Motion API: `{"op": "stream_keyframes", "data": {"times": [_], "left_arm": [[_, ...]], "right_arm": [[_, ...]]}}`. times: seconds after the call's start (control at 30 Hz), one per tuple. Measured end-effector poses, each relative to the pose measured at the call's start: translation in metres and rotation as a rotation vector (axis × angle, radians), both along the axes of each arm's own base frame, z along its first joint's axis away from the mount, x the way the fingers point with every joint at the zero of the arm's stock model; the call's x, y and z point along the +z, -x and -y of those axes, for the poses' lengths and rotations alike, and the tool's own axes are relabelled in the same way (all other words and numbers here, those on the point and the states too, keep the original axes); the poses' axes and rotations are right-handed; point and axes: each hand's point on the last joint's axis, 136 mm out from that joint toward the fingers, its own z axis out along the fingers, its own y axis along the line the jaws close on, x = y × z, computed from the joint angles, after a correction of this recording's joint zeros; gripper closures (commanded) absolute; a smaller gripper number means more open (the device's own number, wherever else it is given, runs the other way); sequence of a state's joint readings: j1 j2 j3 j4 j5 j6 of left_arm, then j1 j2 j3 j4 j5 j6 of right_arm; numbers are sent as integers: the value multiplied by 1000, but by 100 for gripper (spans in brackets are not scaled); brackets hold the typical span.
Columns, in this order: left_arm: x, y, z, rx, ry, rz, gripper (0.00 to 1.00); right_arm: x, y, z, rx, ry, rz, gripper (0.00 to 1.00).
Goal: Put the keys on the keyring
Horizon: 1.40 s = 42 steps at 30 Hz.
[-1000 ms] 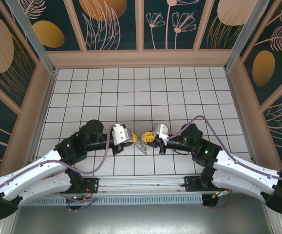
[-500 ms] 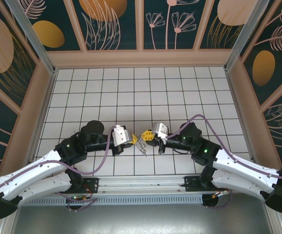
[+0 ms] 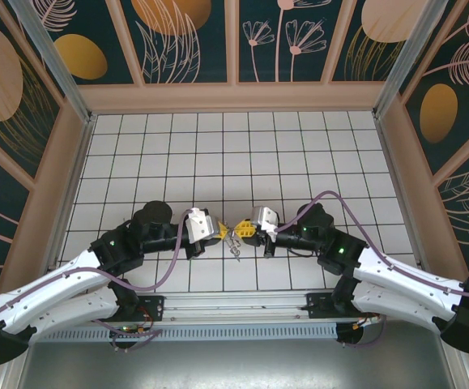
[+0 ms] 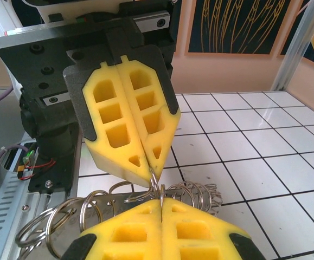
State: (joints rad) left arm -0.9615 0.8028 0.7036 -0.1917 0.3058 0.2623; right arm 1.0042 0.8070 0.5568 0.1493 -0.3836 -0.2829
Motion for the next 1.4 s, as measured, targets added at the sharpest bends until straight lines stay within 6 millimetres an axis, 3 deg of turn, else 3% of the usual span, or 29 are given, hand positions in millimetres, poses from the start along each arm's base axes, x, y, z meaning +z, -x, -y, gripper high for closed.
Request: {"op": "stream_keyframes", "data": {"times": [0.83, 1.17, 1.4], "left_arm": [[3, 1, -1, -2, 8, 5, 100], [2, 2, -1, -5, 3, 11, 100], [2, 2, -1, -5, 3, 11, 100]], "right_arm": [[6, 4, -4, 29, 2, 3, 100], [2, 17, -3, 56, 24, -5, 100], [1, 11, -2, 29, 32, 14, 100]]}}
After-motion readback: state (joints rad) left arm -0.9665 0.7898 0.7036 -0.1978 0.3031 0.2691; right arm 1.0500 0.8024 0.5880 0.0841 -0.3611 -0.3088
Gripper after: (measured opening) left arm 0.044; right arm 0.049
